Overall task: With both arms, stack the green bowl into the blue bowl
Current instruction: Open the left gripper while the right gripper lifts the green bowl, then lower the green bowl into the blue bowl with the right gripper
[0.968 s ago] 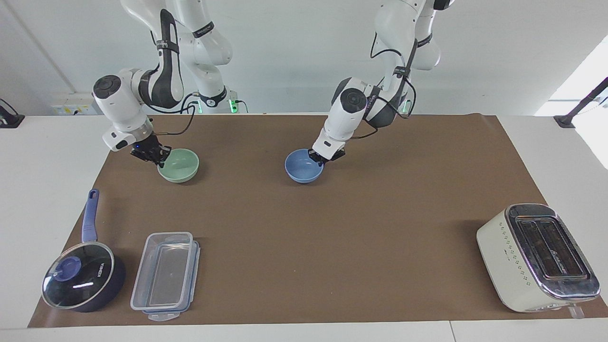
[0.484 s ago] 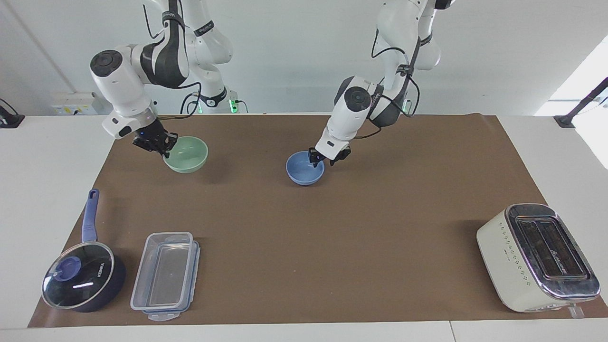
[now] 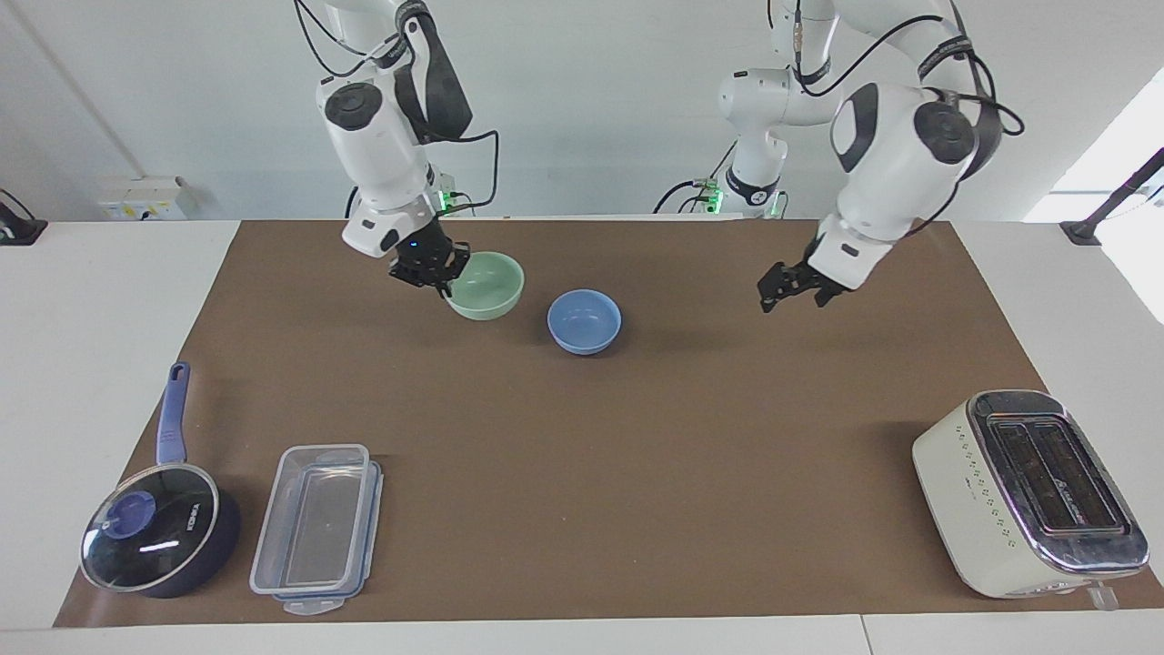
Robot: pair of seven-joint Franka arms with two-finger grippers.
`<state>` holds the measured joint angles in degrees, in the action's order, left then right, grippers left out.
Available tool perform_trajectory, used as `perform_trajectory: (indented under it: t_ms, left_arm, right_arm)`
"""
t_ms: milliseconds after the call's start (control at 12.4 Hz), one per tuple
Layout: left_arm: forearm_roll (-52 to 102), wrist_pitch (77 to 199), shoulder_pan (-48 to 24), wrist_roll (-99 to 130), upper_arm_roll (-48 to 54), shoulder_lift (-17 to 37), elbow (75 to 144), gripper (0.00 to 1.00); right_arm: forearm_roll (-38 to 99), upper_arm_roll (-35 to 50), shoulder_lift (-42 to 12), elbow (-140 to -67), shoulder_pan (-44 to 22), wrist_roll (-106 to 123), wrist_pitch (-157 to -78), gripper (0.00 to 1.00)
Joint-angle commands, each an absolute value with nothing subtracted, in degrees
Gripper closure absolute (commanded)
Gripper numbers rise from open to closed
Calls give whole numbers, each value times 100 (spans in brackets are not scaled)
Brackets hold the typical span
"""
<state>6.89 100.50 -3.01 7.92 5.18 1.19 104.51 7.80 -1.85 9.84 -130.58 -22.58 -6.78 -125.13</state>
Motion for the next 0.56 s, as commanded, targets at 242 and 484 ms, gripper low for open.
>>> perform_trajectory:
  t_ms: [242,484]
  left_arm:
    - [211,7851,158,-105,589,62,9010,0]
    - [220,8049,106,-97,606,-70,9227,0]
  right_arm:
    - [984,-220,-157,-12445,-3469,-2089,-13515,100]
    - [870,-220,-158,-12673,-3586,-2355,-13746,100]
